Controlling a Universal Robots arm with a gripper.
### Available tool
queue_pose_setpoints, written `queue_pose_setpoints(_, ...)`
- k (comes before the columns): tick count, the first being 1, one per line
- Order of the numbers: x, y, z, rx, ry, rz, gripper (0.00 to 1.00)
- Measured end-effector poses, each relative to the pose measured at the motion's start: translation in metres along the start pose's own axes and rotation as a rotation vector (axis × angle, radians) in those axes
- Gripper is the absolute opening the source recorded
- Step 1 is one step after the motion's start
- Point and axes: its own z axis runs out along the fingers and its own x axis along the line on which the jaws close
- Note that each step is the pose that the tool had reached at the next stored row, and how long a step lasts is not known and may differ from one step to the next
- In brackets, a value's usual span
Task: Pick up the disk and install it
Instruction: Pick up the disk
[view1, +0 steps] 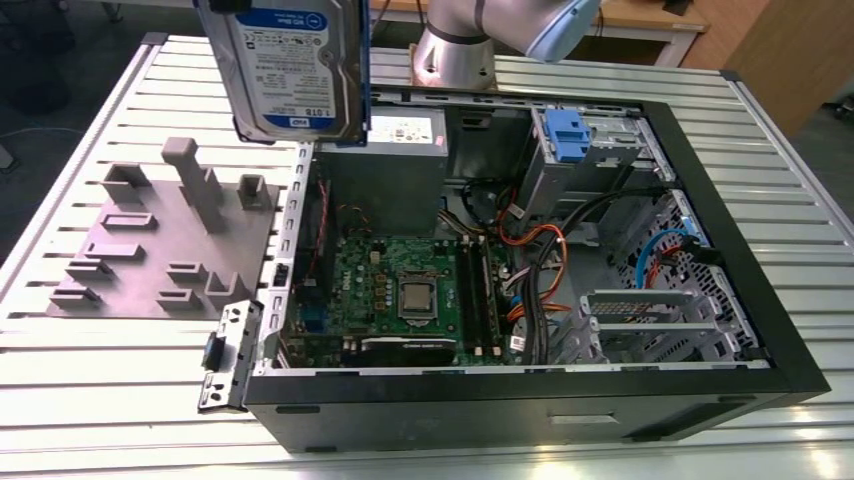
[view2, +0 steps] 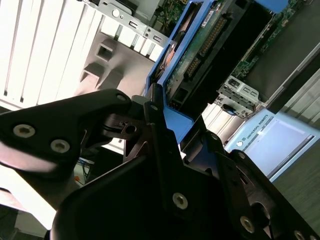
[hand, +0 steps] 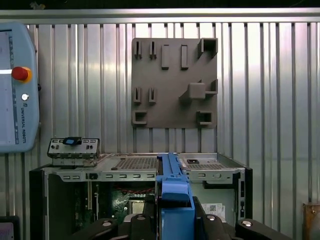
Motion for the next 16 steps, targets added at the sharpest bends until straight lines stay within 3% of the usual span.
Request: queue_pose_setpoints(16,0.0009,-0.0047,0.0000,-0.0003,0.0000,0.000,0.36)
